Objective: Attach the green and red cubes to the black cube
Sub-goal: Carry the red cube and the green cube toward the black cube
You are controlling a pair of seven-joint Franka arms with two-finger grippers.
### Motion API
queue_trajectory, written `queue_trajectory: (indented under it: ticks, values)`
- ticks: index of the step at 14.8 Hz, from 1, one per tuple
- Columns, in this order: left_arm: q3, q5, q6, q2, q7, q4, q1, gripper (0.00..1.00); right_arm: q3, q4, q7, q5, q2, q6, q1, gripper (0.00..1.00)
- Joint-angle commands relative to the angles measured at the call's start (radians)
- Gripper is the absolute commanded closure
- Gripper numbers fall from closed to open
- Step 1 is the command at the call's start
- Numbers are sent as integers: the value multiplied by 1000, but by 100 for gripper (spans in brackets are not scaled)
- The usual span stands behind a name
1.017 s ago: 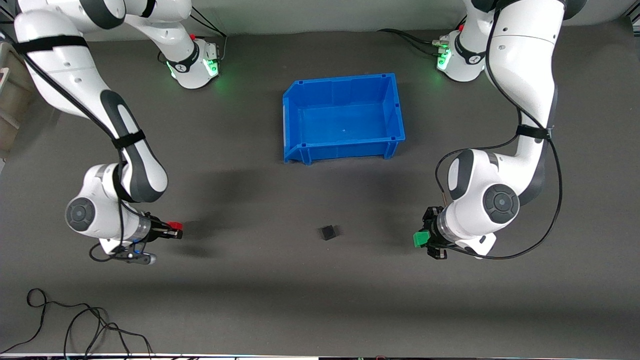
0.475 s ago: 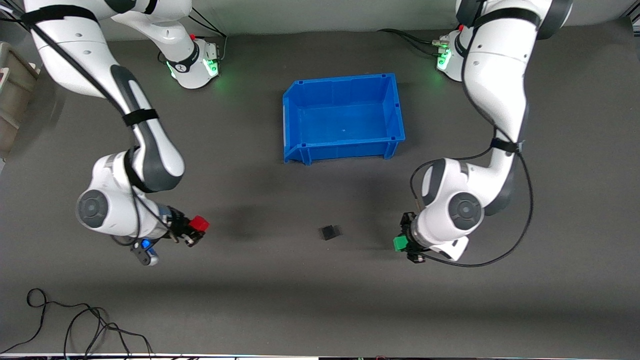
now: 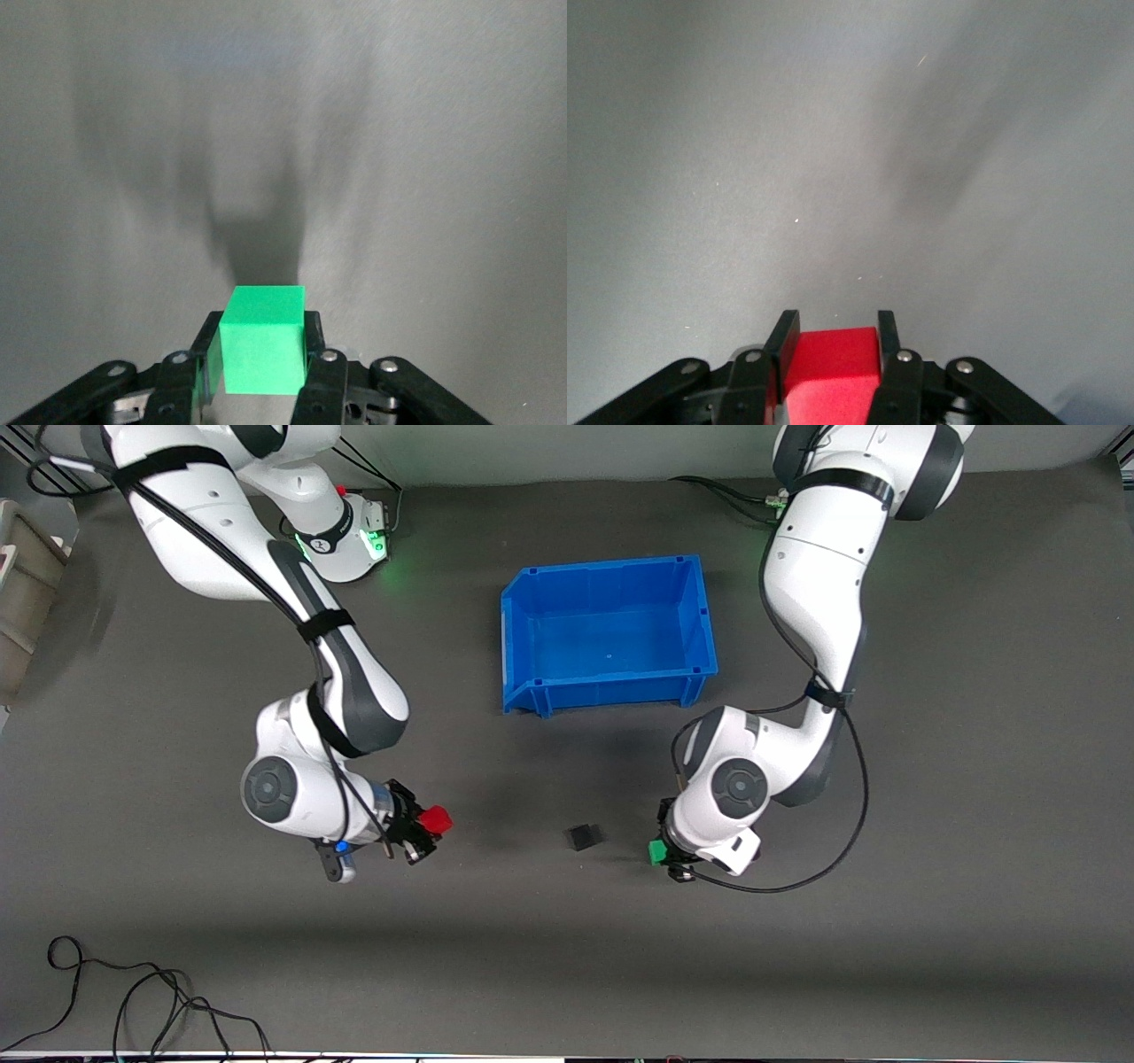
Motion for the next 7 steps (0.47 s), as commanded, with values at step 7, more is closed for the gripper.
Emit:
queue_trajectory:
  ticks: [7]
  values:
    - [14, 2, -10, 24, -279, 33, -68, 100, -10, 195, 122, 37, 190, 44, 78, 100]
